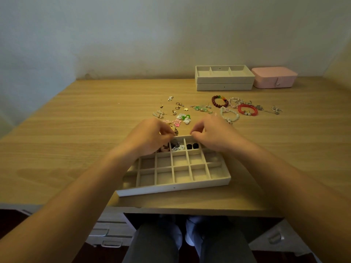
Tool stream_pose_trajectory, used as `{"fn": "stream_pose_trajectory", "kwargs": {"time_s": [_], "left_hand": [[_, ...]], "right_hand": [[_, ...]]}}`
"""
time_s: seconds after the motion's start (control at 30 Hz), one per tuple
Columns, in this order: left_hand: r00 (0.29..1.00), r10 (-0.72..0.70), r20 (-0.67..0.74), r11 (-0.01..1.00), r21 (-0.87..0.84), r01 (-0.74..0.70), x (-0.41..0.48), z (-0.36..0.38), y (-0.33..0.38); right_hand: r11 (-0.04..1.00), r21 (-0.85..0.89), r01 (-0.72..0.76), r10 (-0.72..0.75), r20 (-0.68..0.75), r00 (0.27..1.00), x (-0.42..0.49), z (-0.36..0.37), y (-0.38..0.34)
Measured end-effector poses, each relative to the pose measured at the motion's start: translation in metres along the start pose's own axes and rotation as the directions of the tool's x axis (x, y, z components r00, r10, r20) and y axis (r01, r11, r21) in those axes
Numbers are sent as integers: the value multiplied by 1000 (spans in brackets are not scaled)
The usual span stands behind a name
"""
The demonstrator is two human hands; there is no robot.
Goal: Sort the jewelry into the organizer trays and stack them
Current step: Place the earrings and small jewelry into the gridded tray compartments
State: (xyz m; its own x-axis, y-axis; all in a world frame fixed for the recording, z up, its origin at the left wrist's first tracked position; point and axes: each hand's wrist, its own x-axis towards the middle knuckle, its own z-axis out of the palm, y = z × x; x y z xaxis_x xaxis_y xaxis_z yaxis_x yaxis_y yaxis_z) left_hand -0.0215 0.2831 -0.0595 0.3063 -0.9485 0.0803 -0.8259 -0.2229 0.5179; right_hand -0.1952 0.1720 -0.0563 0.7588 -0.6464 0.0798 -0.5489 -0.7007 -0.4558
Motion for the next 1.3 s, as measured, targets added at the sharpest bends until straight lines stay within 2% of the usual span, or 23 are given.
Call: {"fn": "stream_pose_trajectory", "kwargs": {"time_s": [0.17,0.23,0.37,0.57,0.77,1.0,1.3], "left_hand": [[998,-4,59,996,-91,9,8,-9,-6],[999,-13,41,988,-154,19,16,-15,-11],[1000,-5,8,987,-158,6,43,-22,-24],[977,137,163,973,-205,-102,61,-21,-37],[956,142,256,979,-178,-98,60,-14,-38],[975,126,183,987,-121,-105,58,-5,-37],[985,109,133,986,-143,-90,58,-1,-38]], "right_hand": [[997,64,-44,40,61,997,17,-4,5],[991,130,-43,39,32,999,26,-4,7],[980,199,-7,2,25,1000,49,-4,5],[969,245,22,-37,58,998,71,10,1],[967,254,-25,-13,148,989,68,15,3],[979,201,-25,-6,150,989,67,23,0],[988,151,14,-20,43,999,69,28,0]]}}
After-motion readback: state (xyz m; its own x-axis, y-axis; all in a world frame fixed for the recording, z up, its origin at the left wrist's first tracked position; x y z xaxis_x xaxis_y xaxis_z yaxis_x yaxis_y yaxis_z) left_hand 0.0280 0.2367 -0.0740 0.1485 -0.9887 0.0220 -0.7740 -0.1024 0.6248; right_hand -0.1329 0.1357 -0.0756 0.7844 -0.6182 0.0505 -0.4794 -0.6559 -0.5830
